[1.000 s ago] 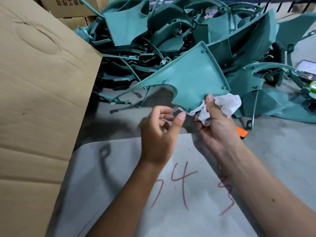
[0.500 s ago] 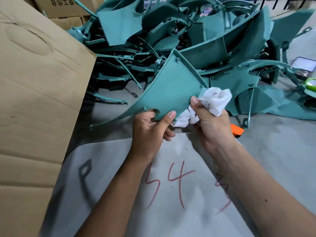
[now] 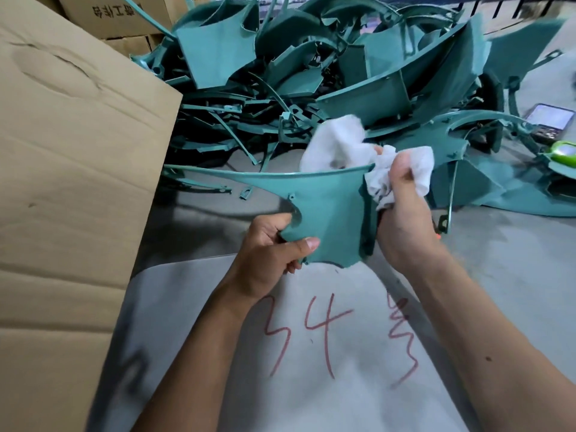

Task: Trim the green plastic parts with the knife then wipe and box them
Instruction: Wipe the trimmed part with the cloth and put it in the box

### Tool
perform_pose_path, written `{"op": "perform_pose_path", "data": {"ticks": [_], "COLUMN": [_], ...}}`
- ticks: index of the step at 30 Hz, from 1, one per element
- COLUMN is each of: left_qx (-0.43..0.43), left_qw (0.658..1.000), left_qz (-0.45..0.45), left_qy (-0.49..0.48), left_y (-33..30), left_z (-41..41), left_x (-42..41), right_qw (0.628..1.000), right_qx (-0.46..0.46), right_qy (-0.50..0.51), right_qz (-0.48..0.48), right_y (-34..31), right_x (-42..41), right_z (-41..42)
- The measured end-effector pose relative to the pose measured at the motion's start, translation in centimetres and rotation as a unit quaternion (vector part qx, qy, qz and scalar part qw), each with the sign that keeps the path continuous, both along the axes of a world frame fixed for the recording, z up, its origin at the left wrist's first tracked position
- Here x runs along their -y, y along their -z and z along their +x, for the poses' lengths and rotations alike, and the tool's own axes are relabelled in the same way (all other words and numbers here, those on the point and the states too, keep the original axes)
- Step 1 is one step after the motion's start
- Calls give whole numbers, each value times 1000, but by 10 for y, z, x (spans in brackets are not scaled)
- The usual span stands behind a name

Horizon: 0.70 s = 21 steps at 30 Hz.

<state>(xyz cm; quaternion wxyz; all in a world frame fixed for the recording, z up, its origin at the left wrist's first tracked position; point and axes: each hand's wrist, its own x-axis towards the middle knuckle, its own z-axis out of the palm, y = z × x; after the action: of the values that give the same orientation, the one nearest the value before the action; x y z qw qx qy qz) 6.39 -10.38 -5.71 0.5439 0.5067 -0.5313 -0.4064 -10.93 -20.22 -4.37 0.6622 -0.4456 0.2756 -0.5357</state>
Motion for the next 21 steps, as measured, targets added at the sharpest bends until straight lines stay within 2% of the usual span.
{"op": "perform_pose_path", "data": {"ticks": [2,4,7,10,13,21], "left_qx": [-39,-70,-76,-108,-139,-128], "left_qw": [999,997,995,985,979,974], "left_qz": [1,3,-15,-50,-69,-149], "left_qy": [-8,-19,-60,-121,-130,-112], "left_y": [1,1,1,3,3,3], "left_z": [4,6,-6,-16,-17,-20], "left_x": [-1,0,4,10,12,8], "right_qw": [999,995,974,971,973,986], "right_qx": [-11,-79,-171,-157,-155,-102], "right_qy": [-38,-43,7,72,84,24], "right_qz": [-17,-51,-151,-164,-147,-128], "right_y": [-3,-7,-9,-15,-16,-11], "right_x": [-2,-4,-8,-13,-17,-14], "right_z": [-3,-8,-9,1,7,3]}}
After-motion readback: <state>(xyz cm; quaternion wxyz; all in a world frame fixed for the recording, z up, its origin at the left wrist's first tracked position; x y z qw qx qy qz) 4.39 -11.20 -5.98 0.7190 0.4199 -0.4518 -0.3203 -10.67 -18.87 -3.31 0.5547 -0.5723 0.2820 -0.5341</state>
